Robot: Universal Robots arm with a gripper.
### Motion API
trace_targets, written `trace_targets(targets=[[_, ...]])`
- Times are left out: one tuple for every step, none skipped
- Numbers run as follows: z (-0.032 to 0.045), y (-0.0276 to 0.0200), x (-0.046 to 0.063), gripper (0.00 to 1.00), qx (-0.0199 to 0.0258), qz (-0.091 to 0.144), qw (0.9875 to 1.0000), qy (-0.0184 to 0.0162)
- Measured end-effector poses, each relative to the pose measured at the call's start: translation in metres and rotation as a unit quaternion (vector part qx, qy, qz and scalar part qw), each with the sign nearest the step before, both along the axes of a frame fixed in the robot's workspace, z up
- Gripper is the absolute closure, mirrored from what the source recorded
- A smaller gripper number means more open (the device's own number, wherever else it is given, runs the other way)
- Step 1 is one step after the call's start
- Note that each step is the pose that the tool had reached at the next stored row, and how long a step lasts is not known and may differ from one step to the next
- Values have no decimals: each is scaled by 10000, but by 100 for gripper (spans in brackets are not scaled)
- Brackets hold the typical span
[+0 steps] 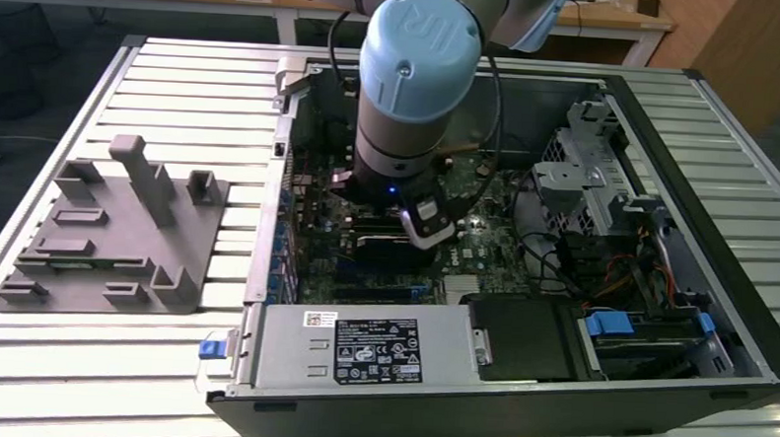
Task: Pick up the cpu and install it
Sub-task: 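Install the second cpu locking lever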
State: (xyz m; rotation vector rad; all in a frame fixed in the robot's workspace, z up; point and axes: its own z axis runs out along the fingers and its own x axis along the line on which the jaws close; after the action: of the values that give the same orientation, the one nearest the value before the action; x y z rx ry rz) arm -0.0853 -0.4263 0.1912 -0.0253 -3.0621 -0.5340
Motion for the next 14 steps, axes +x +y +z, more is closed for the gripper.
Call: trace_targets(targets=[[-8,-1,0,89,16,0,10000,1],[-14,-2,0,89,41,0,10000,2],[-21,-1,0,89,62,0,10000,1],[-27,-2,0,89,73,0,10000,1],[-34,-4,0,89,79,0,10000,1],[-41,-6,0,89,84,0,10000,0],[-46,-7,1,89,86,0,10000,0],[-48,-9,0,89,86,0,10000,1],[-49,-10,0,89,86,0,10000,1],[-49,-10,0,89,85,0,10000,2],[-49,-11,0,89,85,0,10000,2],[-49,-12,0,89,83,0,10000,2],[-50,-11,1,89,77,1,10000,1],[-50,-11,1,89,76,0,10000,1]])
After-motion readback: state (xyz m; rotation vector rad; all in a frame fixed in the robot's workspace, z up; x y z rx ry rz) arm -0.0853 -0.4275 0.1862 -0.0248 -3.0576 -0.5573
